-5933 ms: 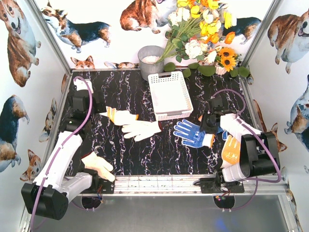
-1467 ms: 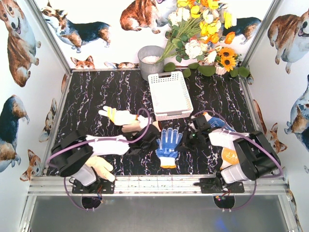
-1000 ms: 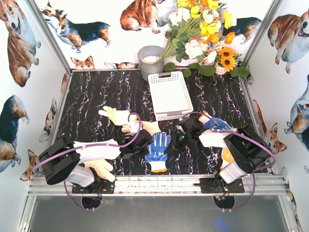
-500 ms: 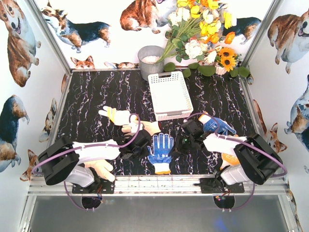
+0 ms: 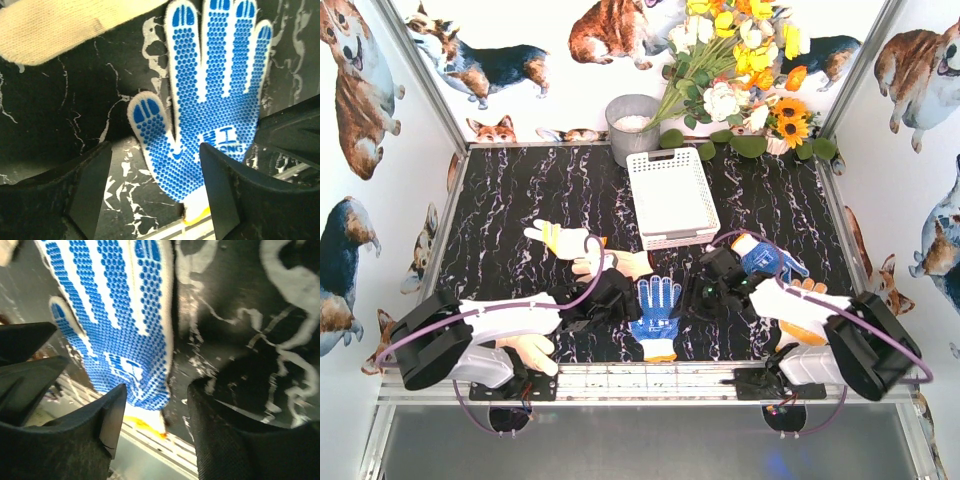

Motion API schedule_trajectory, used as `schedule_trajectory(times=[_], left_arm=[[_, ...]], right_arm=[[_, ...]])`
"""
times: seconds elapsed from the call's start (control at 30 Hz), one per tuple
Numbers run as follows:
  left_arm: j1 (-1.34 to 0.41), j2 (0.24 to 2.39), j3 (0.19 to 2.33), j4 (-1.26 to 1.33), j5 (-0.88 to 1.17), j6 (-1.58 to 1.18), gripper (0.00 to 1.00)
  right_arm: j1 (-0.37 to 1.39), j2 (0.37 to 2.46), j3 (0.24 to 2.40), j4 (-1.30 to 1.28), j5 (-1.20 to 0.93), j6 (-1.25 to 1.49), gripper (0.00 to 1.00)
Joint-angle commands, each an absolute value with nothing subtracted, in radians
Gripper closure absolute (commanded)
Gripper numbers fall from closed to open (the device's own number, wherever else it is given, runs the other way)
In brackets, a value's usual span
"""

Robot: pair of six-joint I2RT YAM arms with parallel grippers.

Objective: Put the gloves into the storage basket
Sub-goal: Adjust the glove at the center of the board, then pick up the glove from the center of the board.

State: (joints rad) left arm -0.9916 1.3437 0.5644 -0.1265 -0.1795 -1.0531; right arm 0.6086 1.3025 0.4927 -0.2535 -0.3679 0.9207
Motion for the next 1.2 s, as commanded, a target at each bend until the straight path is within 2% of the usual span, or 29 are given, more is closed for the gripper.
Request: schedule_trajectory(times=[0.0, 0.17, 0.23, 0.4, 0.5, 0.63, 0.77, 0.87, 1.17], left_arm=[[-0.997, 1.311, 0.583, -0.11, -0.198, -0.985, 0.29], [-0.996, 1.303, 0.739, -0.263, -0.309, -0.838, 0.09], [-0.982, 1.302, 0.793, -0.3, -0.347, -0.768, 0.0], [-0.844, 1.299, 0.872, -0.403, -0.341, -0.625, 0.0], [-0.719, 1.245, 0.889, -0.41, -0.308, -0.504, 0.0], [-0.509, 1.177, 0.944, -0.413, -0.235, -0.371, 0.0], [-0.357, 1.125, 0.991, -0.413, -0.305, -0.264, 0.0], [-0.256, 1.099, 0.991, -0.414, -0.28, -0.257, 0.0], [-0.218, 1.076, 0.967, -0.427, -0.281, -0.269, 0.0]], right_arm=[[0.611, 1.203, 0.568, -0.526, -0.196, 0.823, 0.42], [0.6, 1.041, 0.672, -0.728, -0.005, 0.765, 0.29], [0.564, 0.986, 0.679, -0.752, 0.007, 0.753, 0.25], [0.344, 0.88, 0.64, -0.742, -0.095, 0.734, 0.23], [0.246, 0.872, 0.631, -0.742, -0.064, 0.714, 0.23], [0.149, 0.913, 0.619, -0.69, 0.01, 0.719, 0.2], [0.026, 0.99, 0.607, -0.577, -0.023, 0.722, 0.2], [-0.054, 1.05, 0.608, -0.515, -0.043, 0.741, 0.21], [-0.205, 1.195, 0.62, -0.368, -0.115, 0.726, 0.3]])
